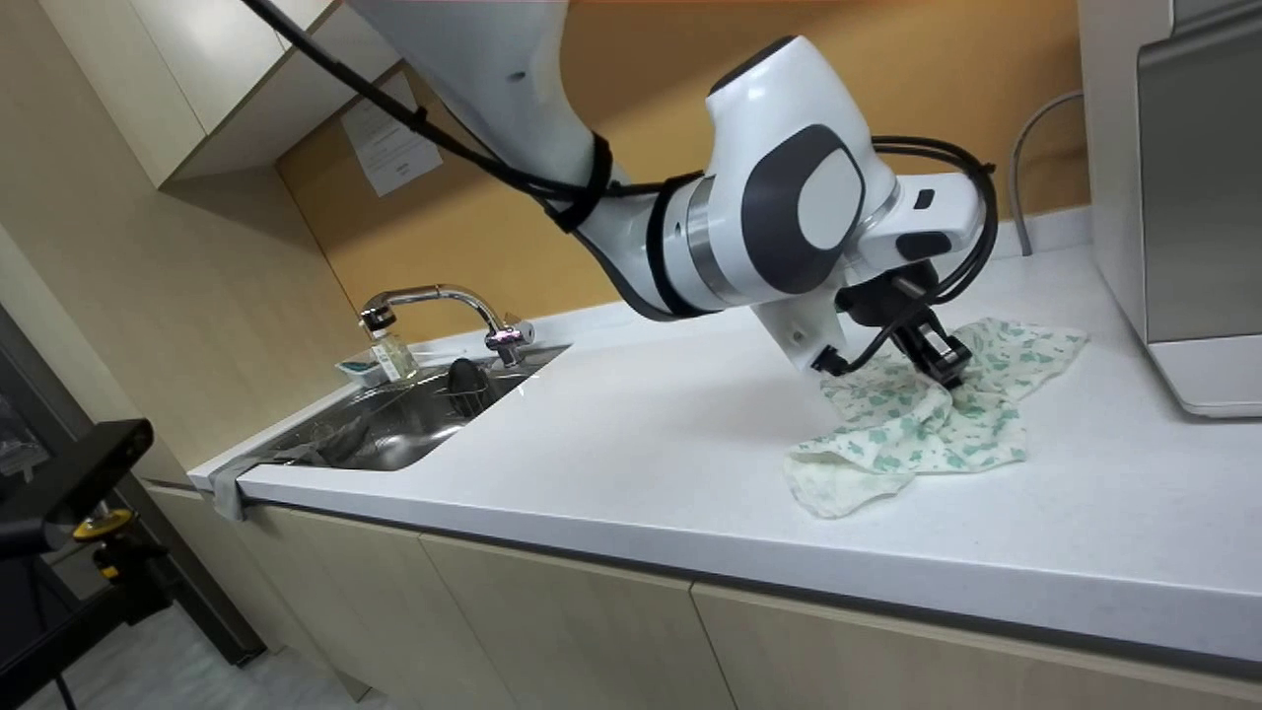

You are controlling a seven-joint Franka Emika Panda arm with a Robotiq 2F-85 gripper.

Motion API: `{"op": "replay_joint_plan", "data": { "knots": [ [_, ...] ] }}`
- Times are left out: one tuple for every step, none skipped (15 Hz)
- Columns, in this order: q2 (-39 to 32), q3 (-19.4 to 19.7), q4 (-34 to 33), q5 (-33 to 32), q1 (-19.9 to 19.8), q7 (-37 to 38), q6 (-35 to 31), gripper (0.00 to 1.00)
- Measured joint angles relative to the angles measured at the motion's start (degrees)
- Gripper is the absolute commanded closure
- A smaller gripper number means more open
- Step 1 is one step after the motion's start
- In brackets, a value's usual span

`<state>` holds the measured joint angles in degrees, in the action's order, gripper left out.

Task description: Wipe the counter with the towel

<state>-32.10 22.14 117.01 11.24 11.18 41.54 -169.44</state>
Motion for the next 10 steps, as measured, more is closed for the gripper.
{"op": "replay_joint_plan", "data": {
  "knots": [
    [-1.0,-0.5,-2.1,0.0,0.0,0.1,1.3,0.99],
    [-1.7,-1.4,-4.0,0.0,-0.2,0.1,2.7,0.99],
    [-2.4,-2.7,-6.0,0.0,-0.8,0.0,4.1,0.99],
    [-3.0,-4.5,-8.0,0.0,-1.7,-0.4,5.5,0.99],
    [-3.4,-6.7,-9.6,0.0,-2.9,-1.2,6.8,0.99],
    [-3.7,-9.2,-11.1,0.1,-4.2,-2.3,8.2,0.99],
    [-3.8,-11.9,-12.3,0.4,-5.5,-3.8,9.6,0.99],
    [-3.8,-14.3,-13.1,0.9,-6.7,-5.6,11.0,0.99],
    [-3.8,-16.5,-13.8,1.5,-7.6,-7.6,12.4,0.99],
    [-3.8,-18.3,-14.3,2.0,-8.2,-9.5,13.7,0.99]
  ]
}}
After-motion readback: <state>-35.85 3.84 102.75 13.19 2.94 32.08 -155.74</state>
